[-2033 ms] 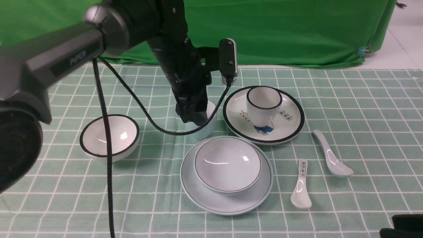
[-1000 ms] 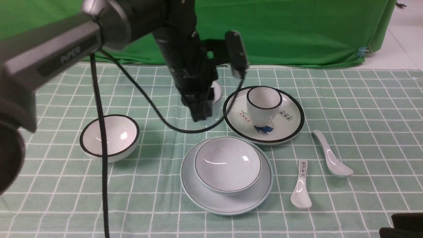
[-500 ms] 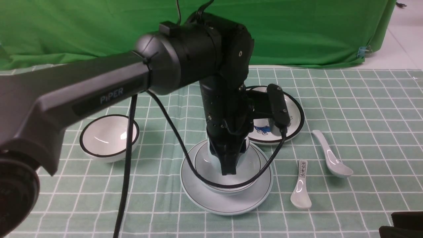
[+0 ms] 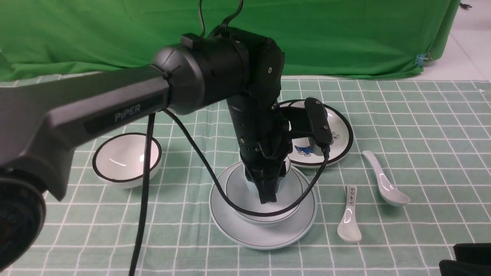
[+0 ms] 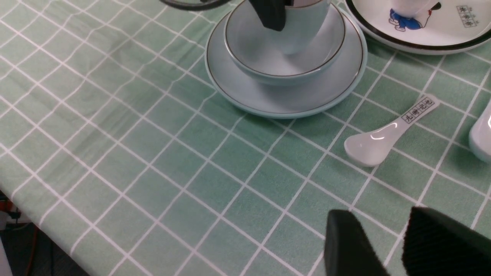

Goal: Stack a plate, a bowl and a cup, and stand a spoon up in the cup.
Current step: Use the left arm to put the blue teacup into the blue rice bowl in the middle

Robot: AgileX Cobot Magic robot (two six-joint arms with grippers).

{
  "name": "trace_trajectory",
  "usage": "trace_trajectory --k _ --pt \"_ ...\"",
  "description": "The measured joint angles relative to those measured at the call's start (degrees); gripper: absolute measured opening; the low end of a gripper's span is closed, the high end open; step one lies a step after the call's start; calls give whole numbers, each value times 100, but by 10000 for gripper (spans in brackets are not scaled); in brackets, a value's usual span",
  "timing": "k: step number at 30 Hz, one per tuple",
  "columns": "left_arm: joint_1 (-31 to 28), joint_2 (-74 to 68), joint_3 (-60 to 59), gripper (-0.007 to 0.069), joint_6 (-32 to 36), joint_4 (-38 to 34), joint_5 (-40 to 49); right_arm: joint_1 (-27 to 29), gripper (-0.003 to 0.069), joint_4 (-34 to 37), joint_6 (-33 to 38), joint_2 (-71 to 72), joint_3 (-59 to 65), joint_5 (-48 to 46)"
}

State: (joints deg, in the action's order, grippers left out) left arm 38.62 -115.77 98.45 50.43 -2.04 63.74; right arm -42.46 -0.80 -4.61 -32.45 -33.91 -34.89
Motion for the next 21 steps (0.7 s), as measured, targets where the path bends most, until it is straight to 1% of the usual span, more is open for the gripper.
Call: trace_trajectory --k 16,19,20,21 --pt "0 -169 0 37 -5 1 37 0 262 32 -23 0 0 -144" --pt "0 -190 0 61 -5 1 141 0 269 38 -215 0 0 -160" --pt "0 -195 0 91 -5 1 189 0 288 38 -401 0 0 -160" --pt "0 -195 0 96 -5 1 196 0 291 38 -444 0 0 -160"
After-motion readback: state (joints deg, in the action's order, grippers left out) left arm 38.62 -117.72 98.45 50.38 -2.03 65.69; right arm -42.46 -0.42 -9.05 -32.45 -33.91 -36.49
